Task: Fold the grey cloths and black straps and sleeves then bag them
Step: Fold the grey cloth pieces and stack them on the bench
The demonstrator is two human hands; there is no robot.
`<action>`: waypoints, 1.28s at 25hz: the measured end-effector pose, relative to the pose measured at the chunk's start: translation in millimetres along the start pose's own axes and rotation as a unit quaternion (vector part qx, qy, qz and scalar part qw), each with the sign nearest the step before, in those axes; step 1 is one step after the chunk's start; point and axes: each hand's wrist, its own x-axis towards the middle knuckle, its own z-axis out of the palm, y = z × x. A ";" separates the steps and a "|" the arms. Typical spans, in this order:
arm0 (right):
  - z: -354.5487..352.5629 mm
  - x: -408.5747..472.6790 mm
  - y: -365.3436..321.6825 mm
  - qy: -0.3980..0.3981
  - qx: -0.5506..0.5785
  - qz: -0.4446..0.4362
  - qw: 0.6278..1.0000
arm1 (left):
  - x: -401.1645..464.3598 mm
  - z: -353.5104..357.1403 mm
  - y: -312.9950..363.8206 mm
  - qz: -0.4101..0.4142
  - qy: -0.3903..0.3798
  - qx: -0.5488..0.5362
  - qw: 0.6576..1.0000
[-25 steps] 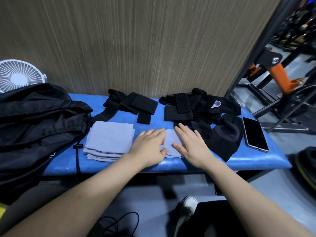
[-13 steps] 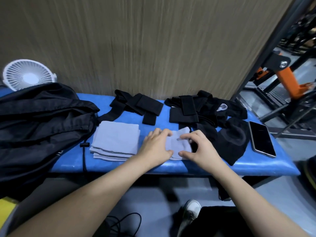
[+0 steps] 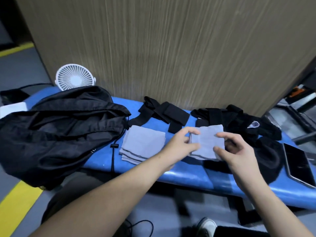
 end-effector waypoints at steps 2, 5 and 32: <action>5.4 4.1 1.8 -0.010 0.001 0.025 1.000 | -3.5 -10.7 9.9 0.023 0.018 0.024 0.999; 22.6 6.8 -4.2 -0.037 0.003 0.049 0.998 | -14.8 -32.1 23.2 0.053 0.039 0.096 0.993; 137.3 1.5 -2.4 -0.201 -0.252 -0.019 0.946 | -65.7 -143.5 4.9 0.014 0.063 0.540 0.839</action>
